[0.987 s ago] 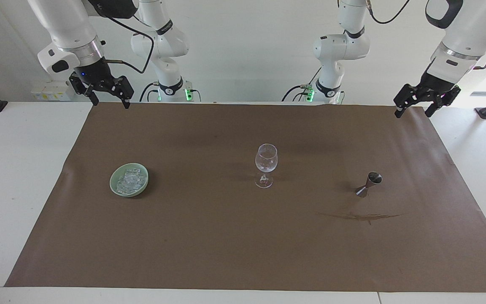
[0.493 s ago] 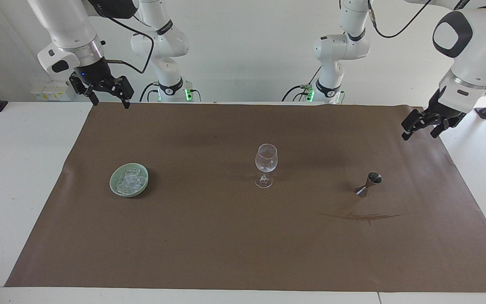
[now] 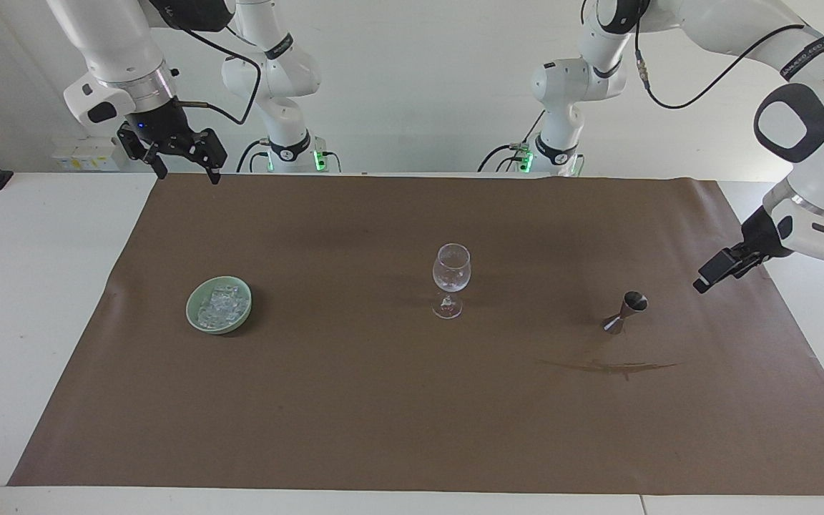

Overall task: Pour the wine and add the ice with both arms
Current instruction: 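Move the left gripper toward the silver jigger, then position the open left gripper around the silver jigger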

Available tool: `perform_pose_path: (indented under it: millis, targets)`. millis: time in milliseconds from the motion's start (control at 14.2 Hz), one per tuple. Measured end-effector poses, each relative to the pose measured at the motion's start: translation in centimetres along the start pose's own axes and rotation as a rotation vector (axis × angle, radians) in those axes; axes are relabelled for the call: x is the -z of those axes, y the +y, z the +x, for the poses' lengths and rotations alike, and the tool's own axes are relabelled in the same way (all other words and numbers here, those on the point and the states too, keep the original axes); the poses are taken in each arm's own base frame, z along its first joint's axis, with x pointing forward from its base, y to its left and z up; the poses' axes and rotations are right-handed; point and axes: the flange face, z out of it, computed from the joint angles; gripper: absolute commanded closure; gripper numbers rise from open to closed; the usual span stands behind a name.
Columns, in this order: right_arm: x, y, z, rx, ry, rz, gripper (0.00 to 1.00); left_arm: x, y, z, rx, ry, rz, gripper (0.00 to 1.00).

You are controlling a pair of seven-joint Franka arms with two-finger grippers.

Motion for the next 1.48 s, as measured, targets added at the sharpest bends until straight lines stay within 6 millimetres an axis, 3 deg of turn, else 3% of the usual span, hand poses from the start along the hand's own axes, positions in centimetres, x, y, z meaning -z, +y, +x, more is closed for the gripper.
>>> perform_pose_path:
  millis: [352, 564, 705, 1057, 1480]
  targets:
    - [0.0, 0.0, 0.0, 0.000, 0.000, 0.000, 0.00, -5.4, -1.0, 3.7, 0.297, -0.046, -0.013, 0.00]
    - [0.0, 0.0, 0.0, 0.000, 0.000, 0.000, 0.00, -8.7, -3.5, 6.0, 0.526, -0.089, -0.120, 0.00]
    - [0.0, 0.0, 0.0, 0.000, 0.000, 0.000, 0.00, -10.8, -4.8, 6.4, 0.598, -0.106, -0.151, 0.00]
    - [0.0, 0.0, 0.0, 0.000, 0.000, 0.000, 0.00, -17.5, -7.5, 4.7, 0.698, -0.138, -0.147, 0.00]
    - [0.0, 0.0, 0.0, 0.000, 0.000, 0.000, 0.00, -19.8, -11.0, 0.8, 0.833, -0.265, -0.209, 0.00]
